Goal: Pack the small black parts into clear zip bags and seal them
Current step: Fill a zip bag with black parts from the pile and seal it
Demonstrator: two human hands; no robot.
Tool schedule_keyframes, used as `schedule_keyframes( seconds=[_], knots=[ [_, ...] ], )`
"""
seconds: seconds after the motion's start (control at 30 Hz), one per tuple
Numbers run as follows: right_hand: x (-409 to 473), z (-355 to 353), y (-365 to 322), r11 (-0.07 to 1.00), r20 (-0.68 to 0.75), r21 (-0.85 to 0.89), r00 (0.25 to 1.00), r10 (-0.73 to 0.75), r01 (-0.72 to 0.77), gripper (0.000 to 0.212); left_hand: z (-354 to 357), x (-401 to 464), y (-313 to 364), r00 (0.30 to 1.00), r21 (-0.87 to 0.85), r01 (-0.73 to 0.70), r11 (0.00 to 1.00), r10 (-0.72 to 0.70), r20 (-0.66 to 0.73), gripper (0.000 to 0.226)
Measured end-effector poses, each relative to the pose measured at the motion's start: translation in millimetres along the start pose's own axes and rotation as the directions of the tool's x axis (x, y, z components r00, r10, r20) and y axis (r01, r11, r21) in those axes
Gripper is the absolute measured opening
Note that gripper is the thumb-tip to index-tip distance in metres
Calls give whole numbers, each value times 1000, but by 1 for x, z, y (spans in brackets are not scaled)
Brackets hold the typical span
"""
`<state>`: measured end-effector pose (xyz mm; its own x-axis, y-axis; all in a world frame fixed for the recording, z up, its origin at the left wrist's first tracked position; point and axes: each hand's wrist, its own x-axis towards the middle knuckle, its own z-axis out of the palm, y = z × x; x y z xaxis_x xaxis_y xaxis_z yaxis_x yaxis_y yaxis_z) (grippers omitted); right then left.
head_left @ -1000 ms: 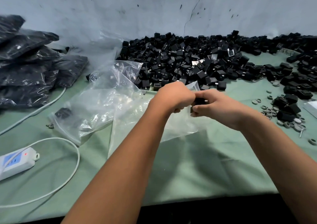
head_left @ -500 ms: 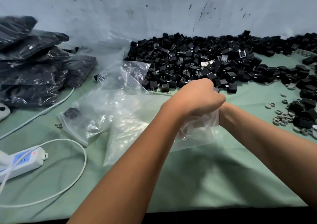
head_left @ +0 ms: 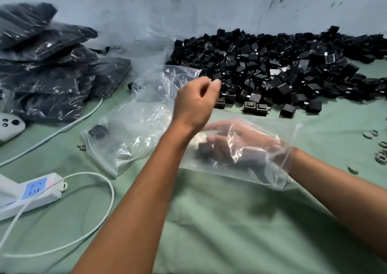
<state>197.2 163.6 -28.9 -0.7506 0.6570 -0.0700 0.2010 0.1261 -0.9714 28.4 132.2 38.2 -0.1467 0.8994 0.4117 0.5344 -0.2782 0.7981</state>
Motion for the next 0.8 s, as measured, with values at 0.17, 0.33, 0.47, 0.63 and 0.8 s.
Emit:
schedule_keyframes(
  seconds=[0.17, 0.33, 0.47, 0.63, 0.8],
  knots=[
    [13, -2, -27, 946, 154, -284, 981, -118, 158, 102, -31, 11, -78, 975, 257, 216, 942, -221, -13, 13],
    [37, 12, -20, 906, 237, -402, 971, -40, 135, 30, -39, 12, -107, 948, 221, 290, 931, -312, 69, 27],
    [51, 28, -14, 968, 356, -237, 934, 14, 76, 35, -48, 14, -115, 937, 97, 347, 933, -350, 10, 25],
    [52, 49, -9, 996, 306, 6, 948, -86, 88, 21, -55, 16, -123, 930, 58, 368, 928, -367, -14, 22],
    [53, 59, -30, 860, 170, -496, 985, -41, 121, 20, -53, 17, -131, 917, -12, 399, 917, -399, -17, 22]
  ],
)
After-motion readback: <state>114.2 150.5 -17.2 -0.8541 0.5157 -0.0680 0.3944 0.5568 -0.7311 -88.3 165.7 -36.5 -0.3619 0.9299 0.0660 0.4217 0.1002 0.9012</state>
